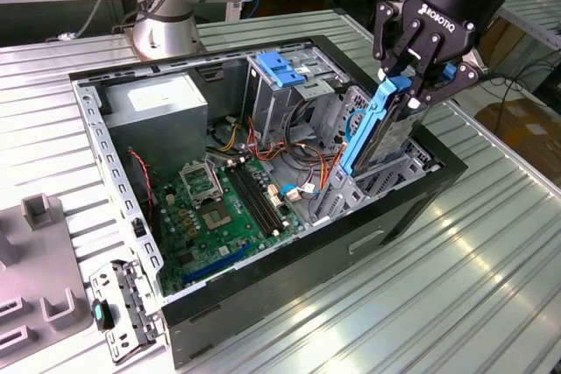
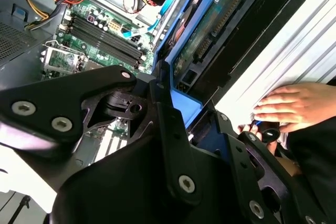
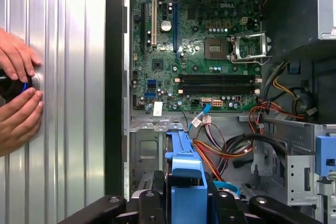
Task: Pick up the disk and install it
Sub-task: 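Insert the disk into the insertion slot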
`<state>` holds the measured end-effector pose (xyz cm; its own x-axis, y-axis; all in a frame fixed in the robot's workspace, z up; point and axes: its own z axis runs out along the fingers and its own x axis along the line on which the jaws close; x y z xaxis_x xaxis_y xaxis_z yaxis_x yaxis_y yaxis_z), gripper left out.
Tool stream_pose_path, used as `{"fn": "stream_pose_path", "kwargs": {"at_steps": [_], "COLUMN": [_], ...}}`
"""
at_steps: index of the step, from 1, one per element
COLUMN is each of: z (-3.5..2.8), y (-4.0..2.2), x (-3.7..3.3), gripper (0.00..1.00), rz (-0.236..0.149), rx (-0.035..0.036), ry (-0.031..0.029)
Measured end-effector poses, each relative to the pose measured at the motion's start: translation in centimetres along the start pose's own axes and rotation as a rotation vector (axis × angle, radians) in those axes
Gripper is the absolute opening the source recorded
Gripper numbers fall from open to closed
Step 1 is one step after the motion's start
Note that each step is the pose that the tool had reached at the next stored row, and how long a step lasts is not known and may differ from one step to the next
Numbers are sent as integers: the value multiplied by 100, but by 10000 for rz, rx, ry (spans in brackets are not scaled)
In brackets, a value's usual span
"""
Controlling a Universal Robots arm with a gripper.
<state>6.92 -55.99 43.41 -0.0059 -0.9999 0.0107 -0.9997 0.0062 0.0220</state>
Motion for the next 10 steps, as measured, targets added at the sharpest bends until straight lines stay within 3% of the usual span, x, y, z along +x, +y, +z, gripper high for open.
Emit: {"fn": "stream_pose_path", "kwargs": {"at_steps": [10], "z": [148], "y": [-3], "x": [-1], "gripper": [37], "rz": [-91], "rx": [50], "ry": [0]}}
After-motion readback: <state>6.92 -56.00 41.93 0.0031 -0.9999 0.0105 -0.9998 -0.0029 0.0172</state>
